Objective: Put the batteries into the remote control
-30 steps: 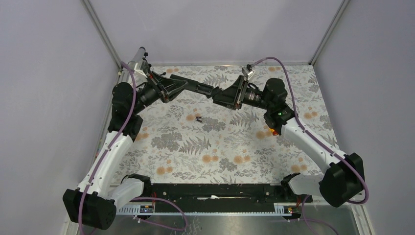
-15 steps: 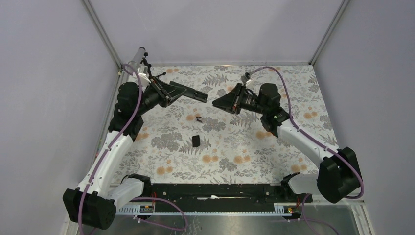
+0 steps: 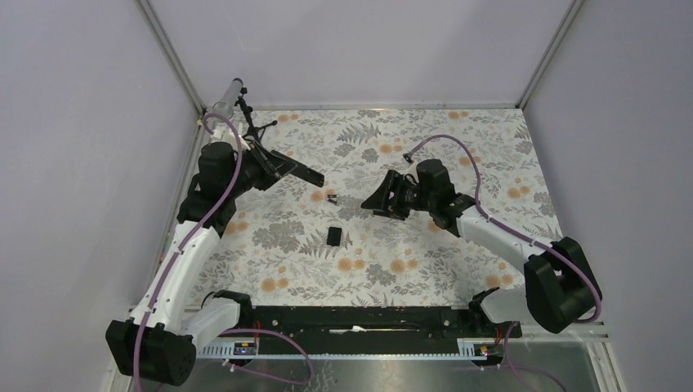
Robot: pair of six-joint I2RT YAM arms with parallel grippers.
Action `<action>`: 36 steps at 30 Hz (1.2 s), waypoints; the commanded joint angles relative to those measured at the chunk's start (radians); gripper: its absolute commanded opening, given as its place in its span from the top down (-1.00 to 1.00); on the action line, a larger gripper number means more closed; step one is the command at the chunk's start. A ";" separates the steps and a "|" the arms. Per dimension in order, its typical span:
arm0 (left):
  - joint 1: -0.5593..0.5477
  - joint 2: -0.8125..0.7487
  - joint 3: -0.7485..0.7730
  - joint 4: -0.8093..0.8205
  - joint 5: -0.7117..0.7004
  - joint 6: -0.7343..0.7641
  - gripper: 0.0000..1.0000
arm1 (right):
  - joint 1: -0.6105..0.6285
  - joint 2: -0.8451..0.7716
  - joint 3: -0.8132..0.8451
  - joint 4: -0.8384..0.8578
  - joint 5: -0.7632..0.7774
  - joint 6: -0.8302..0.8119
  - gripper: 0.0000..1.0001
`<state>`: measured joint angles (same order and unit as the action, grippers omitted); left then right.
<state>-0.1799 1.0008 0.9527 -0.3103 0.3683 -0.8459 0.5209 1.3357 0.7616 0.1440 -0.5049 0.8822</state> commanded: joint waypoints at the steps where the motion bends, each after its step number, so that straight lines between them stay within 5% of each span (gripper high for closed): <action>1: 0.034 -0.039 -0.010 -0.006 -0.045 0.069 1.00 | 0.067 0.079 0.099 -0.122 0.122 -0.193 -0.30; 9: 0.097 -0.107 -0.051 -0.099 -0.142 0.096 1.00 | 0.161 0.385 0.384 -0.210 0.244 -0.461 -0.01; 17: 0.145 -0.128 -0.058 -0.153 -0.138 0.111 1.00 | 0.199 0.658 0.675 -0.290 0.298 -0.670 -0.07; 20: 0.163 -0.129 -0.048 -0.177 -0.141 0.124 1.00 | 0.213 0.737 0.777 -0.362 0.306 -0.732 0.06; 36: 0.231 -0.091 -0.060 -0.169 -0.081 0.130 1.00 | 0.262 0.863 0.872 -0.433 0.399 -0.833 0.18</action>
<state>0.0380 0.8978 0.8875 -0.5289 0.2558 -0.7300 0.7715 2.1612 1.5688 -0.2619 -0.1596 0.0959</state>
